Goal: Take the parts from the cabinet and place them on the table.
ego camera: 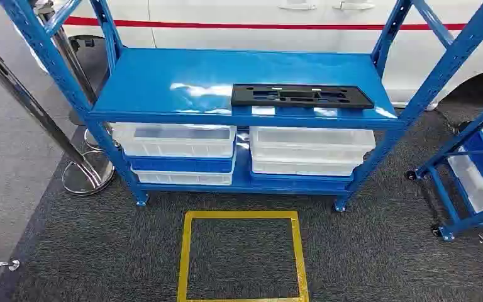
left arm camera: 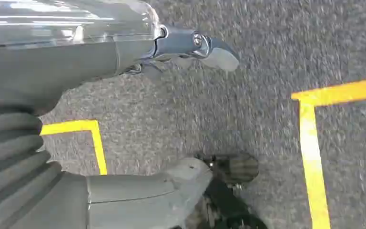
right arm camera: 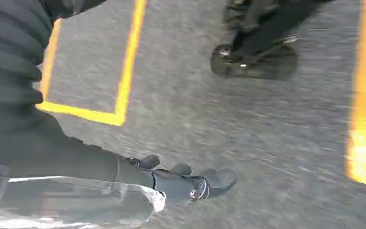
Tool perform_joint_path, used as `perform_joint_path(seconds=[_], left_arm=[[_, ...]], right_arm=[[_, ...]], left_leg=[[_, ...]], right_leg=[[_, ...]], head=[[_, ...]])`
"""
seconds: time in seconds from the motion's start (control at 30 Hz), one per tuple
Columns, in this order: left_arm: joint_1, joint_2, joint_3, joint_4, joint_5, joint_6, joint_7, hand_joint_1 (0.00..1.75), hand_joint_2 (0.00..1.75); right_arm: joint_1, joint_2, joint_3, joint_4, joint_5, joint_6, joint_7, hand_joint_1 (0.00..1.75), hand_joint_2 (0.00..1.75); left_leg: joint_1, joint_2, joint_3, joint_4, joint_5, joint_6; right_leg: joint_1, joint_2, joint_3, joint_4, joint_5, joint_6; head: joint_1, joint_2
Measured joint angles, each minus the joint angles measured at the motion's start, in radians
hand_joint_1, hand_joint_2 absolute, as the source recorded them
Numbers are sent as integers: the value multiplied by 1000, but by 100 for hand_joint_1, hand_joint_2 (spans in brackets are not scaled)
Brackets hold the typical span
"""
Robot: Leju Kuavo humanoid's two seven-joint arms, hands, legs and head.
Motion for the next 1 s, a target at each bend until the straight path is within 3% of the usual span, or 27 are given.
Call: perform_joint_path(seconds=[0.03, 0.13, 0.17, 0.2, 0.23, 0.27, 0.33, 0.37, 0.4, 0.43, 0.5, 0.53, 0.57, 0.67, 0.73, 0.77, 0.83, 0.87, 0.9, 0.93, 1.0], left_arm=[[-5, -6, 17, 6, -16, -3, -6, 0, 0], [-25, -13, 72, 20, -59, -13, -22, 0, 0], [-31, -18, 90, 24, -71, -18, -27, 0, 0], [-36, -18, 108, 25, -83, -21, -32, 0, 0], [-42, -21, 127, 30, -97, -26, -40, 0, 0], [-48, -26, 144, 36, -110, -30, -45, 0, 0], [-58, -31, 180, 45, -135, -38, -57, 0, 0], [-62, -34, 198, 50, -145, -43, -61, 0, 0], [-64, -37, 213, 54, -156, -46, -66, 0, 0], [-67, -39, 229, 57, -167, -49, -71, 0, 0], [-74, -42, 248, 61, -184, -55, -78, 0, 0], [-77, -44, 256, 64, -191, -58, -79, 0, 0], [-83, -46, 265, 66, -197, -60, -81, 0, 0], [-86, -53, 288, 73, -215, -64, -81, 0, 0], [-89, -58, 298, 76, -224, -67, -81, 0, 0], [-93, -59, 302, 77, -226, -69, -81, 0, 0], [-100, -62, 314, 81, -236, -72, -81, 0, 0], [-102, -63, 319, 82, -241, -74, -80, 0, 0], [-103, -65, 324, 84, -245, -76, -80, 0, 0], [-104, -66, 328, 87, -248, -76, -79, 0, 0], [-106, -70, 334, 89, -256, -78, -78, 0, 0]], right_arm=[[-18, 2, -11, 0, 15, -11, -15, 0, 175], [-79, 16, -45, 0, 55, -38, -63, 0, 175], [-98, 20, -51, 0, 67, -45, -79, 0, 175], [-120, 31, -53, -1, 79, -51, -95, 0, 175], [-144, 37, -55, -3, 92, -56, -116, 0, 175], [-170, 44, -56, -8, 102, -62, -133, 0, 175], [-218, 61, -56, -17, 117, -71, -164, 0, 175], [-240, 69, -55, -22, 126, -75, -180, 0, 175], [-259, 75, -53, -27, 133, -81, -193, 0, 175], [-275, 83, -44, -32, 142, -90, -205, 0, 175], [-301, 95, -16, -45, 167, -117, -222, 0, 175], [-310, 98, 0, -54, 181, -132, -226, 0, 175], [-319, 100, 17, -65, 199, -148, -226, 0, 175], [-335, 101, 84, -106, 269, -198, -208, 0, 175], [-347, 101, 130, -137, 310, -223, -189, 0, 175], [-353, 100, 150, -151, 329, -235, -178, 0, 175], [-360, 98, 199, -176, 369, -258, -155, 0, 175], [-360, 97, 225, -189, 389, -268, -143, 0, 175], [-361, 95, 255, -202, 407, -278, -131, 0, 175], [-362, 93, 281, -215, 428, -289, -118, 0, 175], [-372, 86, 329, -241, 461, -309, -91, 0, 175]], left_leg=[[-3, 1, -2, 2, -1, -3], [-2, 2, -7, 1, 1, -20], [-2, 2, -7, -1, 2, -25], [-2, 2, -10, 6, -3, -31], [0, 1, -22, 35, -24, -38], [3, 0, -54, 101, -65, -44], [9, 1, -134, 266, -137, -55], [10, 1, -159, 319, -147, -58], [11, 1, -163, 323, -132, -60], [12, 1, -144, 277, -94, -60], [13, 2, -59, 94, 5, -56], [13, 3, -33, 25, 18, -50], [7, 3, -24, 10, 10, -44], [4, 1, -33, 15, 13, -27], [12, 3, -26, -1, 24, -12], [12, 3, -28, -1, 23, -4], [9, 3, -31, 0, 23, 0], [8, 3, -32, 1, 23, 1], [8, 2, -32, 2, 23, 1], [8, 1, -31, 3, 22, 0], [8, 0, -28, 7, 19, -4]], right_leg=[[6, 1, 22, -52, -3, -9], [13, -1, 16, -59, 2, -14], [12, -1, 17, -65, 6, -19], [0, -4, 22, -75, 14, -29], [1, -6, 23, -78, 17, -33], [1, -7, 20, -78, 18, -39], [3, -7, 16, -77, 18, -40], [3, -7, 16, -76, 18, -40], [3, -7, 18, -75, 19, -39], [3, -7, 19, -74, 18, -38], [2, -7, 22, -68, 13, -32], [2, -8, 20, -65, 11, -27], [10, -8, 13, -57, 7, -21], [9, -8, 12, -65, 14, -6], [4, -6, 5, -40, -7, 5], [5, -4, -19, 10, -40, 8], [3, -1, -102, 176, -117, 15], [3, -1, -132, 235, -131, 16], [3, -1, -143, 249, -120, 17], [3, -1, -128, 213, -86, 15], [4, -1, -53, 51, 7, 7]], head=[[0, 0], [0, 0], [0, 0], [0, 0], [-1, 0], [-1, 0], [-1, 0], [-2, 0], [-1, 0], [-2, 0], [-2, 0], [-1, 0], [-1, 0], [-1, 0], [0, 0], [0, 0], [-1, 0], [-1, 0], [-1, 0], [-1, 0], [-1, 0]])
